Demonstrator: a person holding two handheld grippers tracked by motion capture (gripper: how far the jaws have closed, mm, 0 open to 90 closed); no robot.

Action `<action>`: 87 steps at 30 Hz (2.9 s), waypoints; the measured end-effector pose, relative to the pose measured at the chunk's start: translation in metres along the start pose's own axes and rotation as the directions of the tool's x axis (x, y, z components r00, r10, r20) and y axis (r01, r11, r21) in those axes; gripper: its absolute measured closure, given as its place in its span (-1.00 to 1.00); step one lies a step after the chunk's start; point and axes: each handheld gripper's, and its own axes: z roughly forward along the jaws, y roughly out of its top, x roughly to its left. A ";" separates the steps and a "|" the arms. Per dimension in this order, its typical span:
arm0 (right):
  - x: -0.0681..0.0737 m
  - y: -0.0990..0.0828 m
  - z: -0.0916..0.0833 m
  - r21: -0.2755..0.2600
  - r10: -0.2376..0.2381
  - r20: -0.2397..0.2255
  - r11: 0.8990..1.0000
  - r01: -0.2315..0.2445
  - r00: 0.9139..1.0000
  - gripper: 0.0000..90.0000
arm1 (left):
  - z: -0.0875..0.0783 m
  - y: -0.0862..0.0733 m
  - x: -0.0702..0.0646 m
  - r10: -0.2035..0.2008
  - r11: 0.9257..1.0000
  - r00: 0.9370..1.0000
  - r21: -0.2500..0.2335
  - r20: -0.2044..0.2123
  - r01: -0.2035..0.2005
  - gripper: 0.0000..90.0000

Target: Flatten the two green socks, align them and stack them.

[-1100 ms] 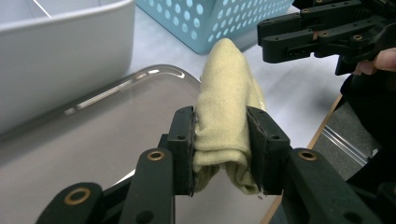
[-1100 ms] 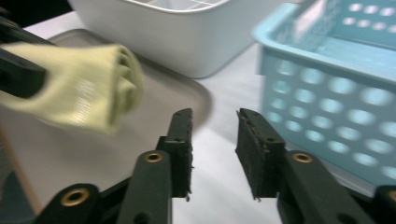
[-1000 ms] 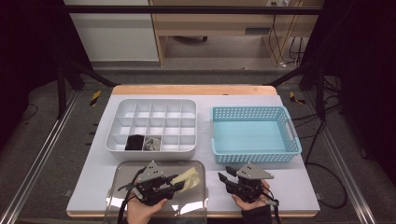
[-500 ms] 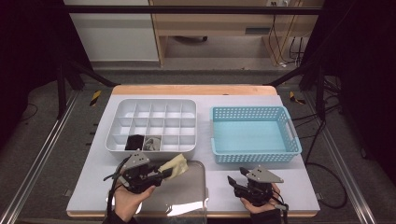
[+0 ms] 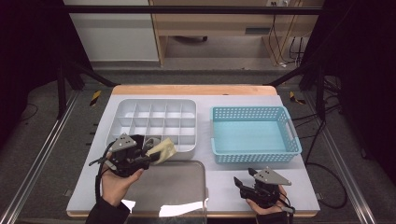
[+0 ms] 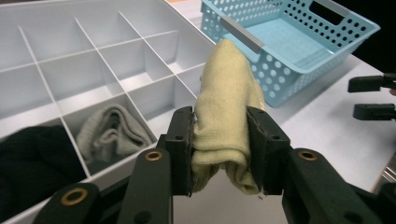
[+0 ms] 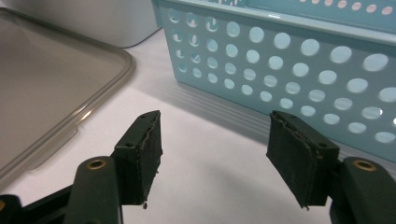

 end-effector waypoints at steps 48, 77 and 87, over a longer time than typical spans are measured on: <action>-0.002 -0.002 0.004 0.013 -0.017 -0.018 1.000 0.017 1.000 -0.21 | 0.053 0.039 0.042 0.019 0.977 0.993 0.213 -0.117 0.006 0.40; -0.002 -0.002 0.007 0.019 -0.013 -0.027 1.000 0.013 1.000 -0.20 | 0.097 0.033 0.028 0.082 0.938 0.990 0.343 -0.111 -0.039 0.40; 0.000 -0.002 0.009 0.027 -0.019 -0.031 0.999 0.020 0.999 -0.19 | 0.101 0.024 0.028 0.057 0.952 0.995 0.306 -0.086 -0.028 0.31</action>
